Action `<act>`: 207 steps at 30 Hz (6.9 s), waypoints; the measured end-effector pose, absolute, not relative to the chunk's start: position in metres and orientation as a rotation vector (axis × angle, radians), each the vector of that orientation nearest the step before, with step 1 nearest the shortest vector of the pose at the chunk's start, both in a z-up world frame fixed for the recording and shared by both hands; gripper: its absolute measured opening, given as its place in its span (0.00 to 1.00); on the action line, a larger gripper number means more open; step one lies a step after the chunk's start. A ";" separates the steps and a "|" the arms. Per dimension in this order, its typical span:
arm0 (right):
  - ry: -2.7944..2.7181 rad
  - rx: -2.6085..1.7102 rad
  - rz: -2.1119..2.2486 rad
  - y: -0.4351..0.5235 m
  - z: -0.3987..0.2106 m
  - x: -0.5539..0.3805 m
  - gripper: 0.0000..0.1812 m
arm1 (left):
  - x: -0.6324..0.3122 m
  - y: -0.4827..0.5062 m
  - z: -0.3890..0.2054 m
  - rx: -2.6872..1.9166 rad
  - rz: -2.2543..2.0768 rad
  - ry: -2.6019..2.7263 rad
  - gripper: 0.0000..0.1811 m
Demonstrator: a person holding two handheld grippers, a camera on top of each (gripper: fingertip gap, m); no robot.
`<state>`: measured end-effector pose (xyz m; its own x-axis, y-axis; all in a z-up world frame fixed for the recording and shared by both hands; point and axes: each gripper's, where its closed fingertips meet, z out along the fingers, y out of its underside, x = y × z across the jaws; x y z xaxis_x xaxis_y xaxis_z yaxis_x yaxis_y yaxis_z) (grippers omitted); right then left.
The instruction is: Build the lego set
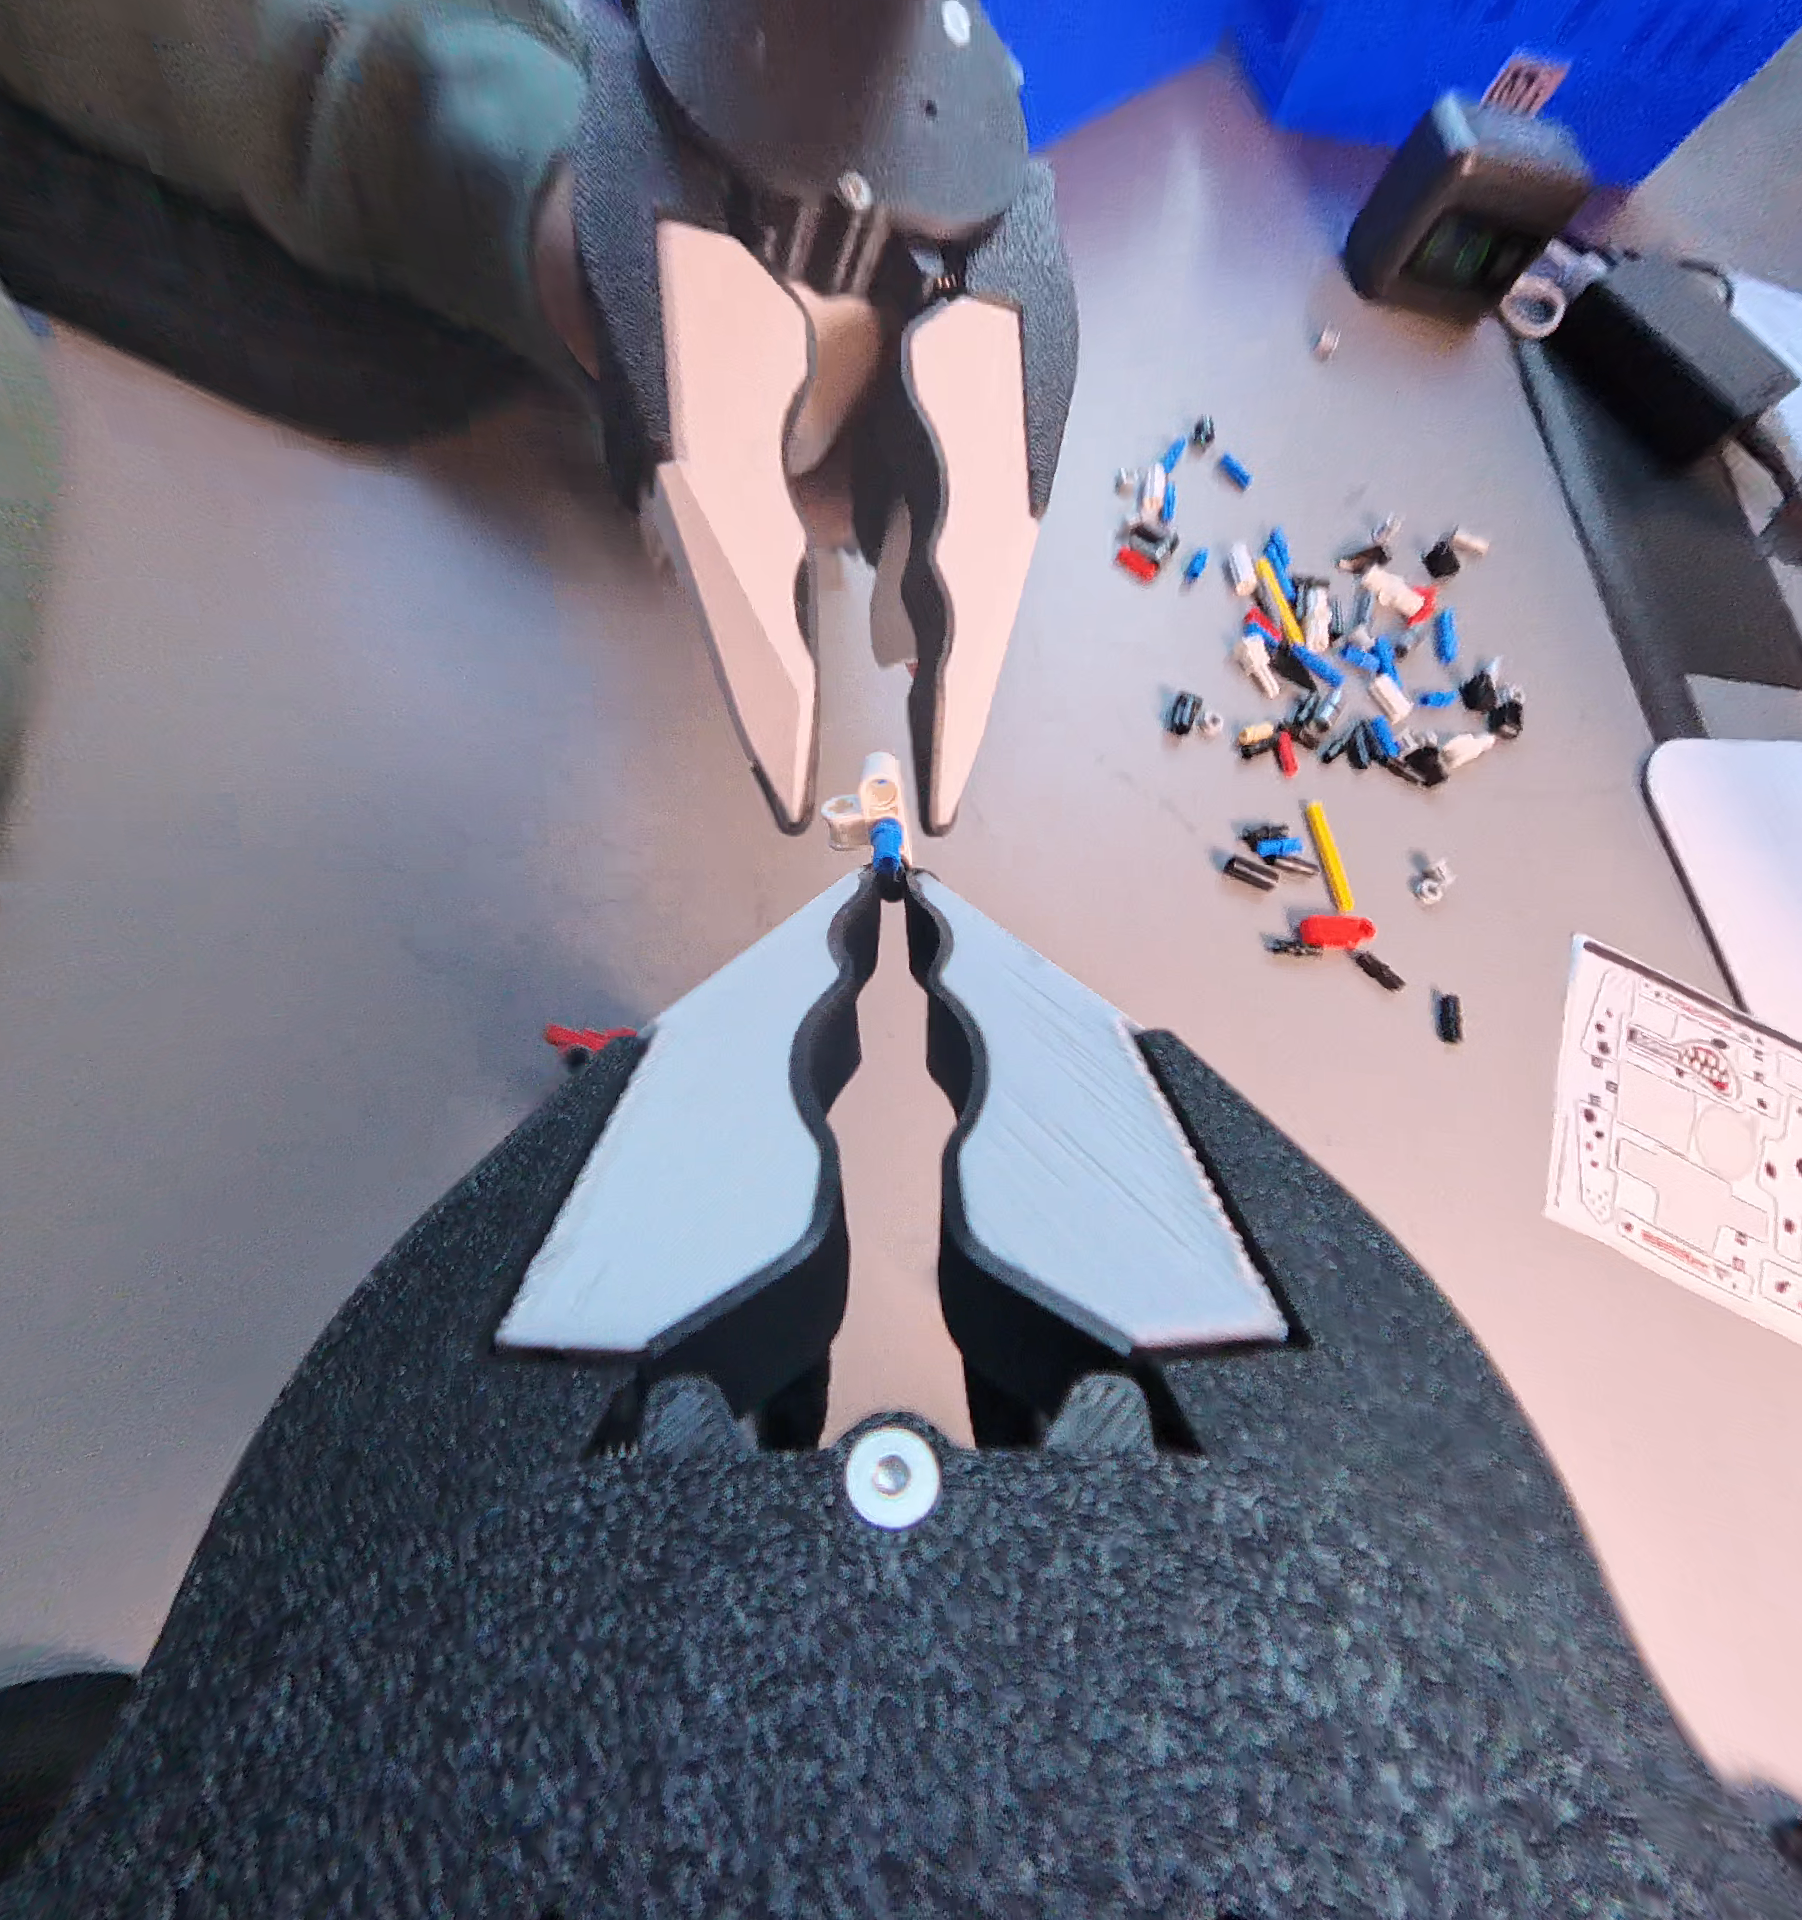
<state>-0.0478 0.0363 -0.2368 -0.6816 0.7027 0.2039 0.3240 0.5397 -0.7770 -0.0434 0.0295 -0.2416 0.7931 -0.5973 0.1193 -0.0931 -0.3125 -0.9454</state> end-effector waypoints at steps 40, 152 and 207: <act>-1.661 -0.673 0.905 0.015 -0.196 -0.059 0.13 | -0.028 0.023 -0.188 -1.465 -1.468 -0.101 0.08; -1.799 -0.739 1.429 -0.003 -0.185 -0.023 0.09 | -0.015 0.002 -0.180 -1.510 -0.601 0.562 0.04; -2.572 -1.114 0.559 0.028 -0.280 0.006 0.08 | 0.010 0.029 -0.295 -2.089 -0.584 0.842 0.04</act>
<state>0.0062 0.0283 -0.2799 -0.6623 0.7423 0.1018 0.6330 0.6270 -0.4541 0.0102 0.0294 -0.2954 0.6730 -0.7304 0.1167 -0.3648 -0.4650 -0.8067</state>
